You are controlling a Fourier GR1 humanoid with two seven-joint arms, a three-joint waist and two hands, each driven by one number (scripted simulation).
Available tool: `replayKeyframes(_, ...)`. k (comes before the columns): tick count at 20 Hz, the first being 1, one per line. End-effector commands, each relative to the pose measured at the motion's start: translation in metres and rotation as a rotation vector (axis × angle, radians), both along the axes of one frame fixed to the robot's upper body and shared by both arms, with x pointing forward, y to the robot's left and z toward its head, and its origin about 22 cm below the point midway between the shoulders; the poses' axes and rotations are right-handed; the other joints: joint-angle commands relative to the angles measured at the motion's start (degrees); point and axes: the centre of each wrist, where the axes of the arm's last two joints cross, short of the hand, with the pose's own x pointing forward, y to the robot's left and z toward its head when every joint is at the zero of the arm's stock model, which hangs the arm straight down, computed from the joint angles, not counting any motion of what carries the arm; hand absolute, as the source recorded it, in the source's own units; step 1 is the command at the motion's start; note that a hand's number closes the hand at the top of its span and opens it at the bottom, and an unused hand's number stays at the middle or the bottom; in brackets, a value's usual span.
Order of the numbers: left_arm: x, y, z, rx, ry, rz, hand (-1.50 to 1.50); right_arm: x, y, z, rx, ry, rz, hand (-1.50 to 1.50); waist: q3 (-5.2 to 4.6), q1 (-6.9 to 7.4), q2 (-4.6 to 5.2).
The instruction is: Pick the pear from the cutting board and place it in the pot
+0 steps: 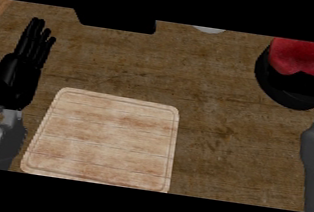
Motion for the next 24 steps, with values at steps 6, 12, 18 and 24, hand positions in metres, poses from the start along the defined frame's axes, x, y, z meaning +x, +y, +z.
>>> replayKeyframes(6,-0.002,0.013,0.007,0.001,0.002,-0.008,0.0,0.027,-0.124,-0.015,0.047,0.004,-0.085,1.5,0.02,0.44,0.22)
replayKeyframes(12,0.0,-0.013,0.009,-0.002,-0.018,-0.007,0.0,0.048,-0.185,-0.044,0.055,0.024,-0.041,1.5,0.06,0.89,0.33)
replayKeyframes(18,0.007,-0.014,0.005,-0.002,-0.021,-0.026,0.0,0.081,-0.2,-0.083,0.023,0.05,-0.051,1.5,0.05,1.36,0.54)
replayKeyframes(24,-0.002,-0.008,0.0,-0.007,0.003,-0.035,0.0,0.089,-0.215,-0.105,-0.015,0.203,-0.089,1.5,0.05,1.76,0.53)
